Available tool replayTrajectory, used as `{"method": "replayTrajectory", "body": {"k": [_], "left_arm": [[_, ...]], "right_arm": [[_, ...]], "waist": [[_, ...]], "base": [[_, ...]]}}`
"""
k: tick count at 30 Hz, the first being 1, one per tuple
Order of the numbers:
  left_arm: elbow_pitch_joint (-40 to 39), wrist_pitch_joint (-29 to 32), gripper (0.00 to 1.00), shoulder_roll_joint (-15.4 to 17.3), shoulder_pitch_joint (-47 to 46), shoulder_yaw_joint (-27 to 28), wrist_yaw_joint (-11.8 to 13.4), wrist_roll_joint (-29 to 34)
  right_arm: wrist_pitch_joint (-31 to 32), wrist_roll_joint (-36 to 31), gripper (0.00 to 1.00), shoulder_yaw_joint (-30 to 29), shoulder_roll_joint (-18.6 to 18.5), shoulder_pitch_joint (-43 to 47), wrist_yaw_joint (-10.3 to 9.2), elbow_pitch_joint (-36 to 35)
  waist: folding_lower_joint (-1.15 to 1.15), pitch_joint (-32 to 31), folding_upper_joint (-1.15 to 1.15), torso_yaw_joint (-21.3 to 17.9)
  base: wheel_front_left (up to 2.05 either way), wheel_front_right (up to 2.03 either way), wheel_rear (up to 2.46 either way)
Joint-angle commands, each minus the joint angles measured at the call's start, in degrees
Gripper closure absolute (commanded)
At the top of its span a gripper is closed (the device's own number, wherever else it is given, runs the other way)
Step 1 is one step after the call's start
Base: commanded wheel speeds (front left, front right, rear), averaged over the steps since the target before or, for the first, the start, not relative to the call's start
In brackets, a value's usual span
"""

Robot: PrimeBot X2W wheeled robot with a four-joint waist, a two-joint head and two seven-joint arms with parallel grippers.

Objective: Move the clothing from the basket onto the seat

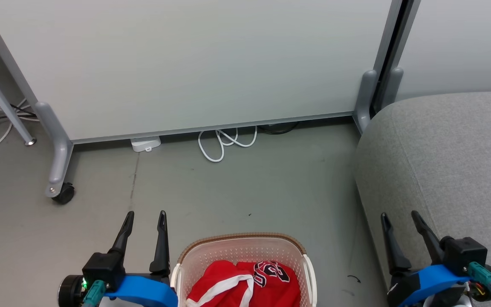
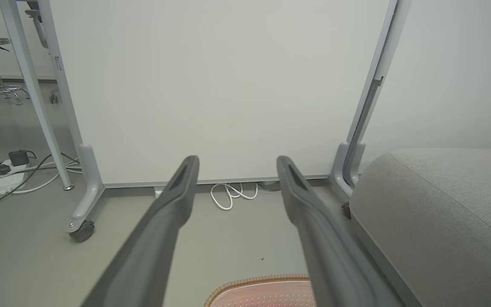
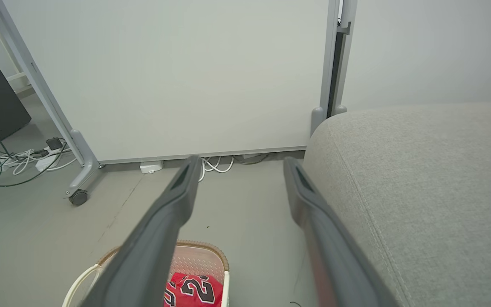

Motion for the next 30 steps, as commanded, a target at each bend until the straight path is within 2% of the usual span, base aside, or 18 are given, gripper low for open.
{"method": "replayTrajectory", "body": {"k": [1, 13, 30], "left_arm": [[0.3, -0.6, 0.00, 0.0, 0.2, -0.2, -0.1, 1.1], [1.4, -0.9, 0.00, -0.2, -0.2, 0.1, -0.8, -1.9], [1.3, -0.9, 0.00, -0.3, -0.4, 0.1, -0.2, -0.9]], "right_arm": [[-0.6, -1.6, 0.00, -0.2, -0.3, 0.5, 0.14, -0.3], [-1.1, -2.5, 0.00, -0.3, -0.3, 0.3, 0.14, 0.0], [-1.4, -1.8, 0.00, 0.6, -0.3, -1.0, 0.13, 0.1]], "waist": [[0.00, 0.0, 0.00, 0.0], [0.00, 0.1, 0.00, 0.1], [0.00, 1.4, 0.00, -0.8]], "base": [[0.00, 0.00, 0.00], [0.00, 0.00, 0.00], [0.00, 0.00, 0.00]]}}
